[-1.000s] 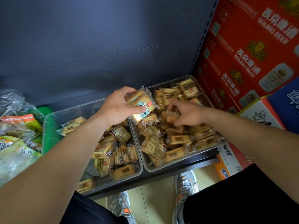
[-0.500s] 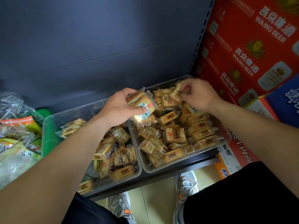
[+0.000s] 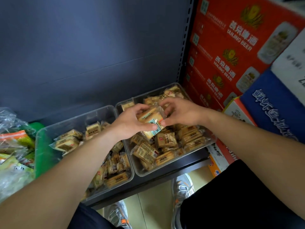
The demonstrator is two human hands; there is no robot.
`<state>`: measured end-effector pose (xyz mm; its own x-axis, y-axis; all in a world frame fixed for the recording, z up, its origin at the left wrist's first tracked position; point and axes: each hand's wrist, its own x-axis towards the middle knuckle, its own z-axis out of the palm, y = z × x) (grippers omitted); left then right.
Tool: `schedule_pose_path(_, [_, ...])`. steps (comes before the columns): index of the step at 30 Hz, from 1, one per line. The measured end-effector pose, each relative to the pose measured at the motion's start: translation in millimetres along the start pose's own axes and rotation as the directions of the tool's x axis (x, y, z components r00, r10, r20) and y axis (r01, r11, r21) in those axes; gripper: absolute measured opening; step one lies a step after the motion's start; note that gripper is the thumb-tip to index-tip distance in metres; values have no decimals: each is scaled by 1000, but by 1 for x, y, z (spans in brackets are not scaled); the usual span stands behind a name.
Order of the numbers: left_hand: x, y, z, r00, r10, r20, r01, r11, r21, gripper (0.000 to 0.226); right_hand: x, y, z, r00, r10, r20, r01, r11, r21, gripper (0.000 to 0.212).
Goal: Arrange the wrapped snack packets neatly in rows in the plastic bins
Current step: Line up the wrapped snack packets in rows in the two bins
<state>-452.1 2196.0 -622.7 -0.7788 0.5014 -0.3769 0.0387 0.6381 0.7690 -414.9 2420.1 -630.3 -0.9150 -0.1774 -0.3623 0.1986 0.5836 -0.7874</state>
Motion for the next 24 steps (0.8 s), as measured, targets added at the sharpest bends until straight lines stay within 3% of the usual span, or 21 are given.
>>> schedule_pose_path(4, [-5, 4, 1, 1000, 4, -12, -5, 996, -93, 84, -6, 6, -2, 999, 6, -40, -1, 990, 138, 58])
schedule_pose_path(7, [-5, 1, -1, 1000, -12, -24, 6, 967, -256, 42, -7, 2, -4, 998, 1, -66, 12, 981, 193, 42])
schedule_pose_path(14, [-1, -3, -12, 999, -31, -37, 16, 931, -366, 26, -9, 6, -22, 992, -8, -124, 36, 975, 221, 17])
schedule_pose_path(21, [5, -3, -9, 999, -29, -24, 16, 903, -429, 28, -8, 11, -25, 995, 45, -94, -2, 910, 414, 14])
schedule_pose_path(24, [4, 2, -4, 1000, -24, 3, 23, 905, -425, 52, -5, 2, -16, 995, 42, -88, 4, 880, 476, 12])
